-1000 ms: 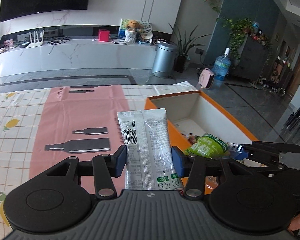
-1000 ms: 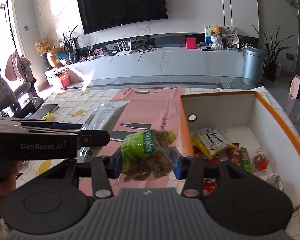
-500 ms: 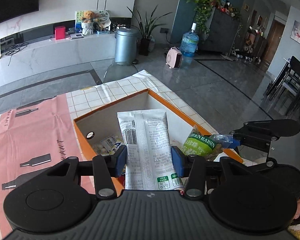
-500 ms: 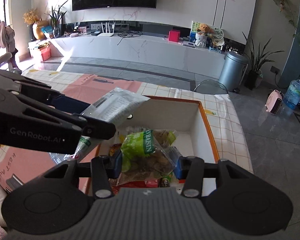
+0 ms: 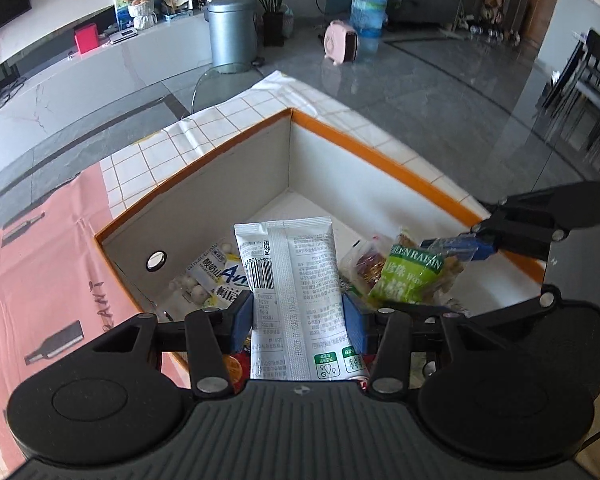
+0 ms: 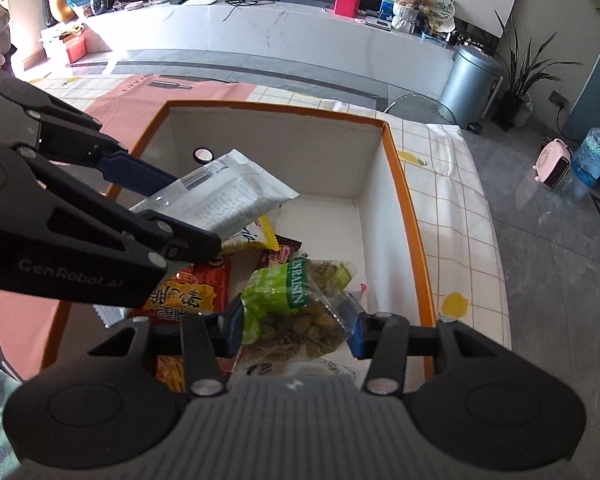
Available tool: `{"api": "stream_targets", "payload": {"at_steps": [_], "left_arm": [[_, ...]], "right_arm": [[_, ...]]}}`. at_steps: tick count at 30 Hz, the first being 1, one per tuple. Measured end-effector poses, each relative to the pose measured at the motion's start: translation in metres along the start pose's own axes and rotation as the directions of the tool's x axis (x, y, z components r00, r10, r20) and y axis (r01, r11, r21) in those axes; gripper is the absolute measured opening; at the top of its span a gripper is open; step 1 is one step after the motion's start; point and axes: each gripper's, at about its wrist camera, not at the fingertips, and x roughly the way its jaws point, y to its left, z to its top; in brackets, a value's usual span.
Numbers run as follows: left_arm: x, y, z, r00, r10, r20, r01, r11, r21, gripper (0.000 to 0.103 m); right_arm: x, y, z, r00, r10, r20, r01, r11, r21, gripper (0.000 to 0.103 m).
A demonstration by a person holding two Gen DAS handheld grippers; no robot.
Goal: Organize snacks
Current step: 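Open both tools to drop the snacks into the orange box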
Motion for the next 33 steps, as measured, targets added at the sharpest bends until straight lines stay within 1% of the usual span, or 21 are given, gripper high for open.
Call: {"api": "stream_targets", "payload": {"at_steps": [3, 5, 11, 18, 20, 21, 23, 25, 26, 27, 30, 31, 32, 33], "left_arm": [[0.008, -0.002, 0.002, 1.000, 0.027, -0.013, -0.026, 0.999, 0.047, 0.054], [0.015, 0.000, 0.004, 0.999, 0.032, -0.033, -0.030, 0.998, 0.051, 0.054], [0.038, 0.001, 0.008, 0.995, 0.040, -0.095, -0.032, 0.997, 0.076, 0.054], [0.051, -0.003, 0.001, 0.990, 0.057, -0.126, -0.044, 0.994, 0.101, 0.055], [0.051, -0.004, -0.001, 0.990, 0.058, -0.128, -0.044, 0.993, 0.108, 0.059], [0.050, -0.005, -0.001, 0.990, 0.062, -0.123, -0.048, 0.992, 0.114, 0.060], [0.046, -0.006, -0.001, 0.992, 0.062, -0.113, -0.048, 0.991, 0.126, 0.063], [0.039, -0.007, 0.000, 0.993, 0.065, -0.098, -0.052, 0.990, 0.129, 0.067], [0.034, -0.007, 0.001, 0.994, 0.065, -0.088, -0.054, 0.991, 0.126, 0.069], [0.028, -0.007, 0.002, 0.995, 0.062, -0.078, -0.052, 0.991, 0.120, 0.072], [0.009, -0.007, 0.003, 0.999, 0.042, -0.035, -0.038, 0.995, 0.097, 0.075], [0.002, -0.007, 0.003, 0.999, 0.038, -0.020, -0.036, 0.995, 0.090, 0.075], [-0.006, -0.007, 0.002, 0.999, 0.037, -0.003, -0.036, 0.996, 0.084, 0.076], [-0.014, -0.007, 0.001, 0.999, 0.036, 0.017, -0.038, 0.996, 0.077, 0.076]], "right_arm": [[0.011, 0.000, 0.003, 1.000, 0.006, -0.022, -0.007, 1.000, -0.011, 0.047], [0.019, 0.002, 0.004, 0.999, 0.010, -0.035, -0.011, 0.999, -0.031, 0.047], [0.036, 0.011, 0.006, 0.997, -0.014, -0.076, 0.005, 0.993, -0.115, 0.048], [0.044, 0.008, 0.006, 0.993, -0.014, -0.114, 0.000, 0.992, -0.124, 0.049], [0.044, 0.006, 0.007, 0.993, -0.011, -0.118, -0.003, 0.994, -0.113, 0.049], [0.044, 0.005, 0.008, 0.993, -0.012, -0.120, -0.001, 0.994, -0.111, 0.050], [0.040, 0.006, 0.010, 0.992, -0.023, -0.121, 0.009, 0.994, -0.111, 0.057], [0.036, 0.008, 0.013, 0.992, -0.031, -0.123, 0.017, 0.993, -0.117, 0.059], [0.033, 0.008, 0.015, 0.991, -0.033, -0.127, 0.018, 0.993, -0.121, 0.061], [0.029, 0.009, 0.015, 0.991, -0.038, -0.128, 0.022, 0.992, -0.123, 0.063], [0.017, 0.014, 0.019, 0.989, -0.053, -0.135, 0.036, 0.991, -0.125, 0.063], [0.014, 0.015, 0.019, 0.989, -0.062, -0.138, 0.045, 0.991, -0.123, 0.066], [0.008, 0.018, 0.017, 0.988, -0.076, -0.135, 0.060, 0.991, -0.117, 0.076], [0.003, 0.019, 0.017, 0.988, -0.085, -0.127, 0.071, 0.991, -0.111, 0.078]]}}
